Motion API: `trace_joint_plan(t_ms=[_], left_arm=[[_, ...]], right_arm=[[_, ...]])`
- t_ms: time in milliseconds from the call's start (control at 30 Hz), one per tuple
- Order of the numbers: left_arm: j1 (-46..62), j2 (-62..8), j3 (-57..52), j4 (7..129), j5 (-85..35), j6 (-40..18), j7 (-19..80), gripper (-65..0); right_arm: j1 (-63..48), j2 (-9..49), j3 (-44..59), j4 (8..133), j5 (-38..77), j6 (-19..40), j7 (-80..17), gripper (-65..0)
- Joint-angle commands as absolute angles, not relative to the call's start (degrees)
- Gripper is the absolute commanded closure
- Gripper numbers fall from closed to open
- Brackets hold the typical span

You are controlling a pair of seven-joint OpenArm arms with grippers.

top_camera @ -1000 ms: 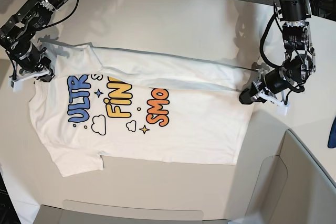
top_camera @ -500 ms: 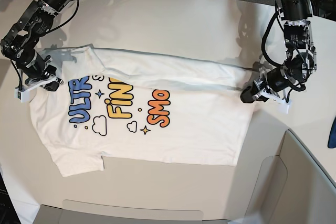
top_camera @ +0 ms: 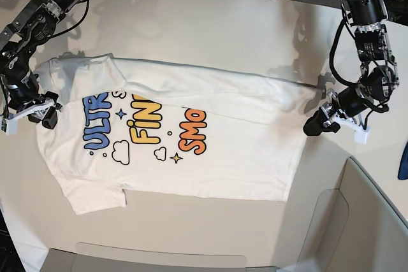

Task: Layout the t-shirt on the table in an organized manner, then fold the t-shirt properly
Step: 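Hold the folded edge down with both grippers and release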

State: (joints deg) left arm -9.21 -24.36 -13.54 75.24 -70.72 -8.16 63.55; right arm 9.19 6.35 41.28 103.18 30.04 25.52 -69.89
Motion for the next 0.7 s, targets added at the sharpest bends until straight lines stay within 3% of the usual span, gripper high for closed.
trace_joint_plan(t_ms=[0, 133, 300, 500, 667], left_arm=[[-10.2, -25.0, -14.1, 77.0, -72.0, -8.7, 64.0, -24.3], [-8.0, -25.2, -14.5, 79.9, -71.7, -8.7, 64.7, -24.3], [-4.7, -25.2, -14.4, 83.2, -71.4, -8.7, 64.7, -24.3], [-3.7, -25.1, -13.8, 83.6, -71.4, -8.7, 64.8, -24.3], [-3.4, -25.0, -13.8, 83.9, -71.4, -8.7, 65.0, -24.3]], right_arm=[[9.2, 7.1, 41.3, 105.4, 32.0, 25.6, -69.1, -27.6], [2.9, 6.7, 42.3, 110.2, 37.4, 25.6, -69.1, -27.6], [-3.6, -1.0, 57.8, 106.1, 47.4, 24.4, -69.6, -27.6], [-2.7, -3.0, 67.9, 104.9, 50.8, 19.1, -72.0, -27.6], [1.1, -2.8, 68.2, 102.3, 50.7, 17.3, -72.2, -27.6]])
